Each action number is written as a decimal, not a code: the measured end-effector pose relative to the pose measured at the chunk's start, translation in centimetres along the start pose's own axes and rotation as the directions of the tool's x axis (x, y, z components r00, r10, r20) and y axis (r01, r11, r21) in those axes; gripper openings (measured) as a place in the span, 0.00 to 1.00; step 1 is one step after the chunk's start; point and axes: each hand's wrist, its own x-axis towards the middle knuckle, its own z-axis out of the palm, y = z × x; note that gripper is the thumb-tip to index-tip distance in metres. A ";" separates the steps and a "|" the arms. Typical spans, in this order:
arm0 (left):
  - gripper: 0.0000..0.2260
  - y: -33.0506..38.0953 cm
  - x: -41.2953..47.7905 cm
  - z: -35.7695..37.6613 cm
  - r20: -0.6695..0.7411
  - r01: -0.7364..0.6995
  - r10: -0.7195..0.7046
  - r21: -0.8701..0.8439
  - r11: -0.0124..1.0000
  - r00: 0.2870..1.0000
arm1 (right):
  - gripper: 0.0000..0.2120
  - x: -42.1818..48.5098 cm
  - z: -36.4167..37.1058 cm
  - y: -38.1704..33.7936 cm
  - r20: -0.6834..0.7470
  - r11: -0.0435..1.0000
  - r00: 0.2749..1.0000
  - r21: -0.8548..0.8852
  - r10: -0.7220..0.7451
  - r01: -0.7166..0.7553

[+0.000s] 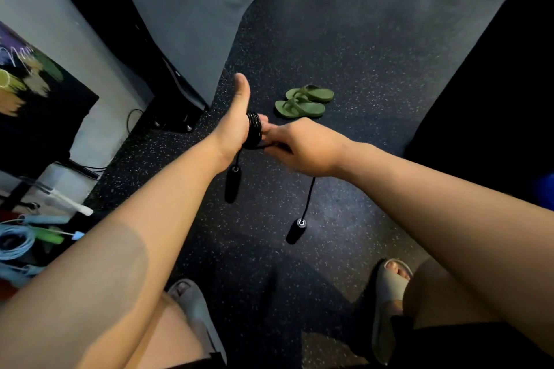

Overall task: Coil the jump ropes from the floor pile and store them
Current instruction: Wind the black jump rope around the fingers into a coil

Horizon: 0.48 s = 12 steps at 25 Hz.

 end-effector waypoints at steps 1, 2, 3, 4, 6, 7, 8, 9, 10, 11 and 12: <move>0.57 0.0 -0.2 0.0 0.079 0.026 -0.034 0.103 0.994 0.996 | 0.07 0.0 -0.5 -0.1 -0.034 0.999 0.999 0.053 0.007 -0.006; 0.55 0.0 -0.6 0.1 0.143 0.024 -0.052 0.187 0.982 0.988 | 0.07 0.0 -0.8 -0.2 -0.051 0.995 0.998 0.097 0.023 -0.017; 0.52 0.2 -1.0 0.4 0.197 0.013 -0.060 0.230 0.973 0.979 | 0.08 0.0 -1.1 -0.2 -0.055 0.993 0.998 0.118 0.026 -0.019; 0.49 0.4 -1.5 0.7 0.241 0.017 -0.078 0.244 0.969 0.967 | 0.09 0.1 -1.2 0.0 -0.055 0.992 0.998 0.126 0.019 -0.012; 0.51 1.0 -2.6 1.2 0.349 0.082 -0.171 0.255 0.963 0.921 | 0.08 0.2 -1.1 0.8 -0.060 0.979 0.997 0.202 0.053 -0.040; 0.55 1.1 -2.8 1.2 0.403 0.119 -0.215 0.250 0.961 0.890 | 0.06 0.3 -1.0 1.4 -0.053 0.948 0.992 0.304 0.114 -0.093; 0.58 1.3 -2.8 1.1 0.440 0.145 -0.234 0.226 0.963 0.867 | 0.05 0.3 -0.9 1.9 -0.027 0.880 0.981 0.448 0.191 -0.159; 0.60 1.5 -2.8 1.0 0.464 0.165 -0.231 0.180 0.970 0.855 | 0.06 0.4 -0.7 2.3 0.010 0.774 0.965 0.596 0.260 -0.215; 0.60 1.6 -2.8 0.9 0.484 0.181 -0.215 0.118 0.976 0.848 | 0.08 0.4 -0.7 2.5 0.050 0.655 0.951 0.714 0.306 -0.249; 0.61 1.8 -2.8 0.9 0.500 0.190 -0.189 0.051 0.981 0.845 | 0.09 0.4 -0.7 2.6 0.079 0.574 0.940 0.773 0.333 -0.269; 0.61 1.9 -2.9 0.8 0.513 0.190 -0.154 -0.018 0.982 0.844 | 0.09 0.3 -0.7 2.8 0.093 0.546 0.931 0.788 0.353 -0.286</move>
